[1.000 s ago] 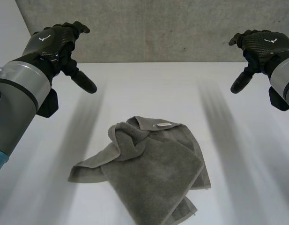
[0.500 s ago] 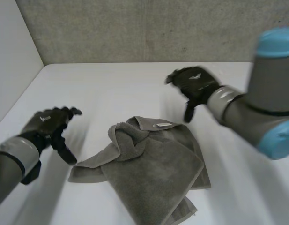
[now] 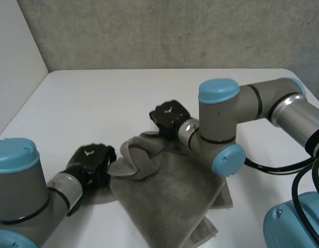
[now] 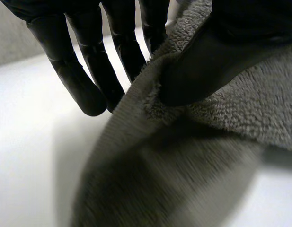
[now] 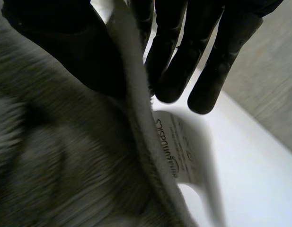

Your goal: Fold the towel.

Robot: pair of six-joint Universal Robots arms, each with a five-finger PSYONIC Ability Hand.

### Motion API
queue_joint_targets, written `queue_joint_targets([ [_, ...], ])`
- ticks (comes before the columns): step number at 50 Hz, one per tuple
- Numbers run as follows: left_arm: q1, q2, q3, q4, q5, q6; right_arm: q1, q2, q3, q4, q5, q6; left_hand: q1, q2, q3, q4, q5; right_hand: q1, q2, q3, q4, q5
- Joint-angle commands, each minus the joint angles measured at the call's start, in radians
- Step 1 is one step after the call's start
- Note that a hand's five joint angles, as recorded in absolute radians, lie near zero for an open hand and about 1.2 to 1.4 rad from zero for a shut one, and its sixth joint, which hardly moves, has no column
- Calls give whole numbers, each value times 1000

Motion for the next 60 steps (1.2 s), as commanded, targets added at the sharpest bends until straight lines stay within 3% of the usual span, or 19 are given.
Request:
queue_joint_targets([
  [1,5,10,96,39,-3,3,-10,-21,-162,-26,48,0,-34,-81,-105,-103,-251,86,94,102,98,85],
  [7,19,8,283,29,-21,5,-52,-64,-327,-239,96,4,-34,-81,-105,-103,-251,86,94,102,98,85],
  [9,52,28,486,40,-137,3,-106,-141,-324,-406,106,7,-34,-81,-105,-103,-251,86,94,102,98,85],
  [10,52,28,487,40,-138,3,-106,-141,-324,-407,106,7,-34,-81,-105,-103,-251,86,94,102,98,85],
  [12,85,65,609,62,-249,3,-137,-176,-309,-468,106,8,-34,-81,-105,-103,-251,86,94,102,98,85],
  [17,102,91,673,111,-311,-3,-241,-282,-213,-519,64,11,-34,-81,-105,-103,-251,86,94,102,98,85],
  [26,91,137,536,111,-219,8,-310,-339,-84,-348,-144,14,-34,-81,-105,-103,-251,86,94,102,98,85],
  [27,89,148,476,115,-189,9,-329,-356,-32,-291,-221,14,-34,-81,-105,-103,-251,86,94,102,98,85],
  [28,89,153,413,118,-160,12,-329,-356,-31,-290,-222,14,-34,-81,-105,-103,-251,86,94,102,98,85],
  [30,89,154,347,125,-128,22,-361,-385,115,-250,-377,-2,-34,-81,-105,-103,-251,86,94,102,98,85],
  [33,91,145,231,141,-63,68,-382,-394,182,-250,-435,-18,-34,-81,-105,-103,-251,86,94,102,98,85],
  [35,91,139,176,157,-37,111,-434,-402,336,-238,-522,-91,-34,-81,-105,-103,-251,86,94,102,98,85],
  [37,94,119,124,178,-15,160,-456,-402,405,-233,-526,-143,-34,-81,-105,-103,-251,86,94,102,98,85],
  [39,114,59,27,224,15,303,-496,-402,520,-214,-526,-244,-34,-81,-105,-103,-251,86,94,102,98,85],
  [40,114,59,27,224,15,304,-496,-402,521,-213,-526,-245,-34,-81,-105,-103,-251,86,94,102,98,85],
  [43,141,-1,-48,243,20,466,-525,-422,631,-138,-519,-358,-34,-81,-105,-103,-251,86,94,102,98,85],
  [46,160,-8,-76,244,22,515,-547,-486,723,-29,-521,-437,-34,-81,-105,-103,-251,86,94,102,98,85],
  [54,174,4,-100,244,17,517,-588,-731,958,18,-521,-379,-34,-81,-105,-103,-251,86,94,102,98,85],
  [60,180,76,-129,238,15,499,-645,-872,1012,12,-513,-291,-34,-81,-105,-103,-251,86,94,102,98,85],
])
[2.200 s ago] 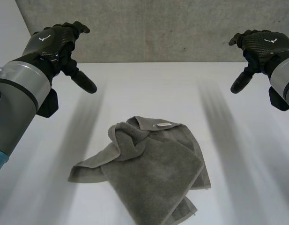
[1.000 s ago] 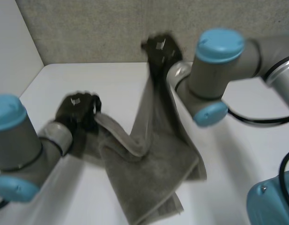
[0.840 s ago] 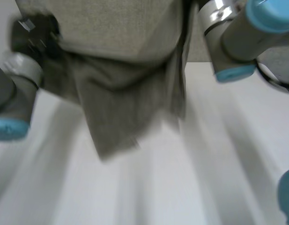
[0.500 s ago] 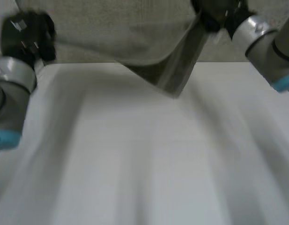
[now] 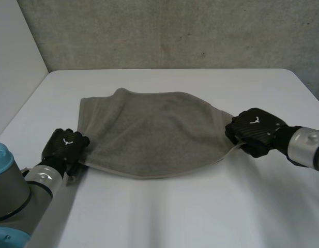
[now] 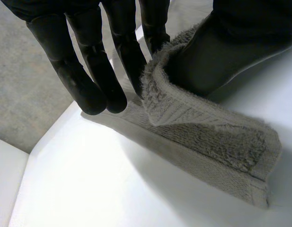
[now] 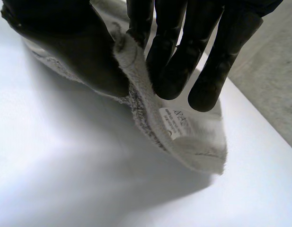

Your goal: Fold the towel.

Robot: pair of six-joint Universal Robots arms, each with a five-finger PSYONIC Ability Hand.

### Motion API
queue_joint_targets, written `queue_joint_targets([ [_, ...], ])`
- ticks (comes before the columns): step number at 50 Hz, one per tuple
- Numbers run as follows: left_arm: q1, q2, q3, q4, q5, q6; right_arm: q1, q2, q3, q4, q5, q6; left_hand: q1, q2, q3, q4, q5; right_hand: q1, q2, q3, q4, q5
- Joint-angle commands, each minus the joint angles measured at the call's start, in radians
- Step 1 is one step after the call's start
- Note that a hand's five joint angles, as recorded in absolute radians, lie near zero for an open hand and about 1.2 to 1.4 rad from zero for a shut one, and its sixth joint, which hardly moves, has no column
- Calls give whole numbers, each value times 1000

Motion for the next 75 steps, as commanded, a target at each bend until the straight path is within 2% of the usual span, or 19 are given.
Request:
queue_joint_targets([
  [1,4,110,-31,-15,-3,-35,-75,-223,76,-10,18,144,-38,-87,-144,-114,-261,76,87,67,66,59],
  [8,6,379,-17,-64,-1,-77,-187,-411,-72,20,104,287,-38,-87,-144,-114,-261,76,87,67,66,59],
  [12,13,505,36,-122,-1,-86,-232,-433,-172,82,109,312,-38,-87,-144,-114,-261,76,87,67,66,59],
  [14,13,580,138,-228,1,-88,-250,-433,-218,126,107,310,-38,-87,-144,-114,-261,76,87,67,66,59],
  [19,4,578,249,-318,1,-88,-267,-401,-322,245,106,276,-38,-87,-144,-114,-261,76,87,67,66,59],
  [24,-7,445,365,-354,22,-88,-203,-286,-413,255,133,202,-38,-87,-144,-114,-261,76,87,67,66,59],
  [26,-26,295,487,-363,45,-88,-129,-228,-476,251,161,189,-38,-87,-144,-114,-261,76,87,67,66,59],
  [29,-48,154,640,-374,48,-85,-45,-131,-606,215,253,181,-38,-87,-144,-114,-261,76,87,67,66,59],
  [31,-59,91,735,-383,45,-83,19,-23,-756,119,336,175,-38,-87,-144,-114,-261,76,87,67,66,59],
  [33,-89,-38,971,-400,42,-75,35,19,-814,64,357,175,-38,-87,-144,-114,-261,76,87,67,66,59],
  [34,-89,-38,972,-400,42,-75,35,19,-815,64,357,175,-38,-87,-144,-114,-261,76,87,67,66,59],
  [36,-95,-81,1082,-400,36,-77,49,103,-949,-113,397,189,-38,-87,-144,-114,-261,76,87,67,66,59],
  [38,-100,-159,1317,-392,31,-81,52,122,-983,-205,416,191,-38,-87,-144,-114,-261,76,87,67,66,59],
  [43,-102,-190,1478,-334,-8,-89,67,121,-959,-451,540,218,-38,-87,-144,-114,-261,76,87,67,66,59],
  [50,-102,-172,1414,-286,-47,-114,67,76,-867,-384,506,293,-38,-87,-144,-114,-261,76,87,67,66,59],
  [54,-86,-134,1203,-285,-33,-161,60,81,-732,-239,373,298,-38,-87,-144,-114,-261,76,87,67,66,59],
  [62,-79,-103,752,-234,28,-177,-12,90,-447,-213,229,267,-38,-87,-144,-114,-261,76,87,67,66,59],
  [68,-56,-152,457,-92,79,-166,-22,125,-183,-229,127,139,-38,-87,-144,-114,-261,76,87,67,66,59],
  [75,-7,-133,299,-39,85,-140,-46,55,-37,-239,115,34,-38,-87,-144,-114,-261,76,87,67,66,59],
])
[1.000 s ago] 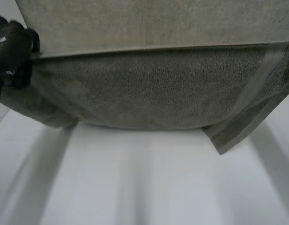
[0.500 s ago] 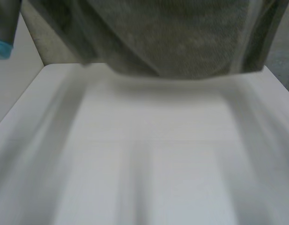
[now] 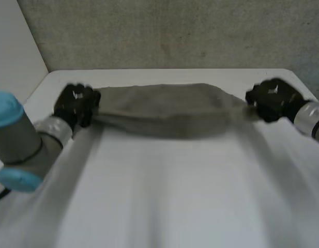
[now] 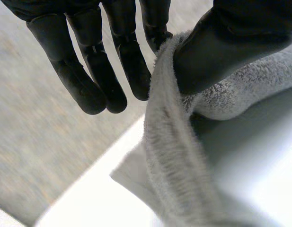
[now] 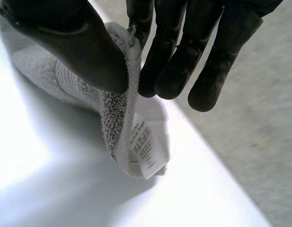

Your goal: Fold the towel.

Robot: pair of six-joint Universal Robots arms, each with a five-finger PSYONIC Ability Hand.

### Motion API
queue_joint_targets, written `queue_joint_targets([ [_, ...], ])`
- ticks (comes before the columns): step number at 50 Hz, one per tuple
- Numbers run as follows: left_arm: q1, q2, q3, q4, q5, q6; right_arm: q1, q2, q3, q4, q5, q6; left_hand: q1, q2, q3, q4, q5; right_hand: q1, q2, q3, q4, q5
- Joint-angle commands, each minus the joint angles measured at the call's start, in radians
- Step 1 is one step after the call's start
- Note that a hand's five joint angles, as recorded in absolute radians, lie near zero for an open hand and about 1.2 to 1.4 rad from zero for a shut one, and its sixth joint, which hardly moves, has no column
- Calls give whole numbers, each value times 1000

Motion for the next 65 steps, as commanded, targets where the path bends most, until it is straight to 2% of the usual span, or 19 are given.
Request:
queue_joint_targets([
  [1,53,36,-156,48,4,26,-21,-62,134,-10,-14,-98,-55,-107,-148,-125,-306,76,58,62,66,49],
  [3,65,106,-213,47,4,27,-39,-209,198,-9,-14,-94,-55,-107,-148,-125,-306,76,58,62,66,49],
  [7,70,202,-262,45,6,24,-70,-306,249,-7,-14,-92,-55,-107,-148,-125,-306,76,58,62,66,49],
  [9,72,318,-316,37,7,18,-83,-348,264,-3,-7,-92,-55,-107,-148,-125,-306,76,58,62,66,49],
  [11,72,385,-343,30,7,15,-123,-465,289,32,-4,-92,-55,-107,-148,-125,-306,76,58,62,66,49],
  [17,75,625,-400,-33,7,12,-200,-588,279,122,-7,-95,-55,-107,-148,-125,-306,76,58,62,66,49],
  [22,75,699,-396,-113,10,13,-266,-653,243,218,-12,-95,-55,-107,-148,-125,-306,76,58,62,66,49],
  [31,79,659,-396,-130,55,16,-261,-602,261,234,-43,-93,-55,-107,-148,-125,-306,76,58,62,66,49],
  [40,65,331,-176,-113,64,27,-183,-357,141,221,-27,-98,-55,-107,-148,-125,-306,76,58,62,66,49],
  [42,64,265,-92,-118,61,27,-111,-235,-11,208,14,-92,-55,-107,-148,-125,-306,76,58,62,66,49],
  [43,64,213,2,-127,52,24,-111,-234,-12,207,14,-92,-55,-107,-148,-125,-306,76,58,62,66,49],
  [45,59,177,98,-142,40,21,-50,-155,-200,162,113,-48,-55,-107,-148,-125,-306,76,58,62,66,49],
  [47,38,158,283,-179,-17,3,-27,-150,-274,108,159,3,-55,-107,-148,-125,-306,76,58,62,66,49],
  [48,38,158,284,-179,-17,3,-27,-150,-274,108,160,3,-55,-107,-148,-125,-306,76,58,62,66,49],
  [50,15,154,409,-181,-69,-52,4,-156,-367,-25,218,144,-55,-107,-148,-125,-306,76,58,62,66,49],
  [54,9,168,463,-167,-78,-144,-11,-179,-400,-101,227,278,-55,-107,-148,-125,-306,76,58,62,66,49],
  [58,12,210,457,-159,-77,-224,-28,-223,-382,-69,177,373,-55,-107,-148,-125,-306,76,58,62,66,49],
  [60,16,242,390,-157,-72,-266,-28,-222,-360,-58,163,370,-55,-107,-148,-125,-306,76,58,62,66,49],
  [65,22,245,240,-145,-60,-263,-25,-217,-259,-58,134,310,-55,-107,-148,-125,-306,76,58,62,66,49],
])
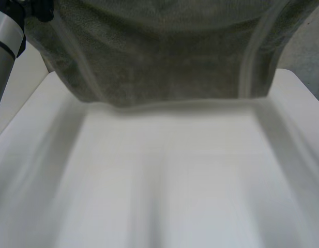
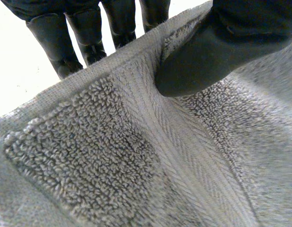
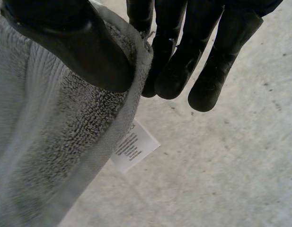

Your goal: Fold the towel.

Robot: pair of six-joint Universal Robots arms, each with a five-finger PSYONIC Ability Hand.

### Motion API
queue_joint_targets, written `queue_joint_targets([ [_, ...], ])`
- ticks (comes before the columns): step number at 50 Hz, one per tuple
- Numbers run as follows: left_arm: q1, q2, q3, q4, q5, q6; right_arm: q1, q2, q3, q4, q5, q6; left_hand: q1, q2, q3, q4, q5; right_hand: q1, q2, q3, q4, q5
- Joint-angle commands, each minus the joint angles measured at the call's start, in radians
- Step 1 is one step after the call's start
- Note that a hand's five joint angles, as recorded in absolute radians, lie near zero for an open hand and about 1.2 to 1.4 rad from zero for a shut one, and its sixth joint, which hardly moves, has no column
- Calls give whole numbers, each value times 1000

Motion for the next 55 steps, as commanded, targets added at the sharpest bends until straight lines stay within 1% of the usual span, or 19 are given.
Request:
queue_joint_targets([
  [1,10,23,-192,14,19,-20,-10,-2,152,18,-52,-85,-57,-107,-149,-125,-306,75,58,62,66,46],
  [7,45,32,-444,77,77,-20,-16,-3,290,18,-84,-164,-57,-107,-149,-125,-306,75,58,62,66,46],
  [13,70,91,-687,141,158,-18,-81,-22,494,10,-165,-251,-57,-107,-149,-125,-306,75,58,62,66,46],
  [17,90,195,-811,145,204,-18,-142,-119,597,23,-216,-273,-57,-107,-149,-125,-306,75,58,62,66,46],
  [23,124,327,-885,135,236,-18,-254,-287,695,87,-286,-279,-57,-107,-149,-125,-306,75,58,62,66,46],
  [29,160,450,-913,85,278,-18,-322,-361,695,174,-369,-277,-57,-107,-149,-125,-306,75,58,62,66,46],
  [31,164,456,-905,85,289,-20,-331,-368,686,202,-417,-279,-57,-107,-149,-125,-306,75,58,62,66,46],
  [34,170,437,-879,91,301,-18,-329,-358,682,202,-427,-277,-57,-107,-149,-125,-306,75,58,62,66,46],
  [37,171,331,-821,100,302,-18,-320,-309,662,197,-429,-279,-57,-107,-149,-125,-306,75,58,62,66,46],
  [38,165,247,-778,103,301,-17,-293,-236,631,188,-418,-279,-57,-107,-149,-125,-306,75,58,62,66,46],
  [39,165,246,-778,103,301,-17,-241,-159,584,182,-386,-279,-57,-107,-149,-125,-306,75,58,62,66,46],
  [40,150,162,-728,100,299,-15,-240,-158,583,182,-386,-279,-57,-107,-149,-125,-306,75,58,62,66,46],
  [42,139,82,-674,94,296,-7,-135,-4,473,187,-282,-281,-57,-107,-149,-125,-306,75,58,62,66,46],
  [43,118,4,-616,88,295,9,-135,-3,473,187,-282,-281,-57,-107,-149,-125,-306,75,58,62,66,46],
  [44,96,-77,-556,82,290,37,-97,57,421,188,-225,-285,-57,-107,-149,-125,-306,75,58,62,66,46],
  [45,96,-78,-555,82,290,37,-96,58,421,188,-225,-285,-57,-107,-149,-125,-306,75,58,62,66,46],
  [47,65,-205,-439,36,289,107,-60,163,328,191,-130,-302,-57,-107,-149,-125,-306,75,58,62,66,46],
  [49,59,-258,-374,-2,286,143,-50,228,283,196,-93,-322,-57,-107,-149,-125,-306,75,58,62,66,46],
  [55,50,-427,-150,-104,215,178,-44,383,172,204,-36,-334,-57,-107,-149,-125,-306,75,58,62,66,46],
])
